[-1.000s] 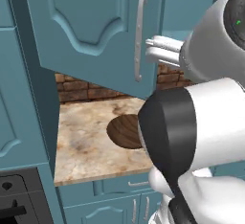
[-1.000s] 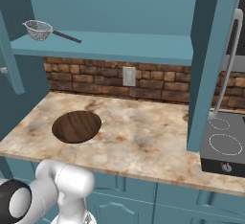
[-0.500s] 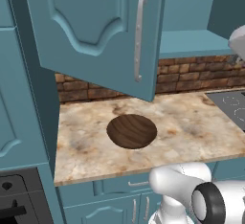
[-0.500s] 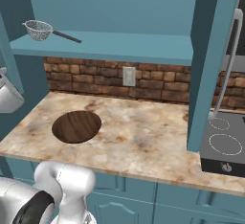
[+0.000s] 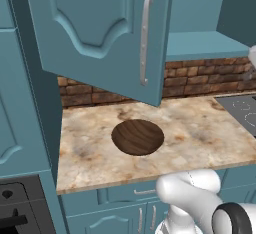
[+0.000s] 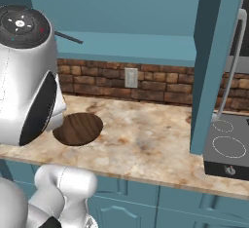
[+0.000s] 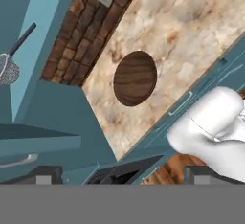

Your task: Open the cabinet and setup a tea strainer by placing it in the bowl upright.

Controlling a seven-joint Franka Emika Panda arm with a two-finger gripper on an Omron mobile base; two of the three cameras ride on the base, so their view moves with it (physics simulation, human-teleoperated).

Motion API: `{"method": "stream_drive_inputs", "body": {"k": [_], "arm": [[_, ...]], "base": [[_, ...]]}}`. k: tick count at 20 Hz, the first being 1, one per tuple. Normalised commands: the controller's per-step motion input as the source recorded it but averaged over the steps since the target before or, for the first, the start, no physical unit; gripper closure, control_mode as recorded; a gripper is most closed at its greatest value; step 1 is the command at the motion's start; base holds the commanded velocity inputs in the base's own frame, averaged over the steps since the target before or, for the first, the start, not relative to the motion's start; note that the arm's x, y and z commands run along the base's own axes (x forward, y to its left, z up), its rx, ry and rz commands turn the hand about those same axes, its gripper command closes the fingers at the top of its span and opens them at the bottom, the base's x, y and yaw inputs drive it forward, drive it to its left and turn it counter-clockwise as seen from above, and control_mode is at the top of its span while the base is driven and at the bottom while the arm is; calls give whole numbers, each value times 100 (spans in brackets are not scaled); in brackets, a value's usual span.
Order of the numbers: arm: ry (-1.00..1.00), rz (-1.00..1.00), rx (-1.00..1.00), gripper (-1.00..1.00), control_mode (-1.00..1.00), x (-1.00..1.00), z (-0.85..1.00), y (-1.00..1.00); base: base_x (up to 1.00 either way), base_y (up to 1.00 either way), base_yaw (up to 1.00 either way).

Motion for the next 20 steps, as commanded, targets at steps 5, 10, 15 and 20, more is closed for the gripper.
{"method": "stream_drive_inputs", "body": {"k": [5,10,15,20], "arm": [[9,18,12,-100,-100,70,-32,0],[0,24,21,-100,-100,74,-1,14],[0,20,26,-100,-100,64,0,40],[0,19,19,-100,-100,67,0,48]], "base": [[0,0,0],[0,0,0],[0,0,0],[0,0,0]]}}
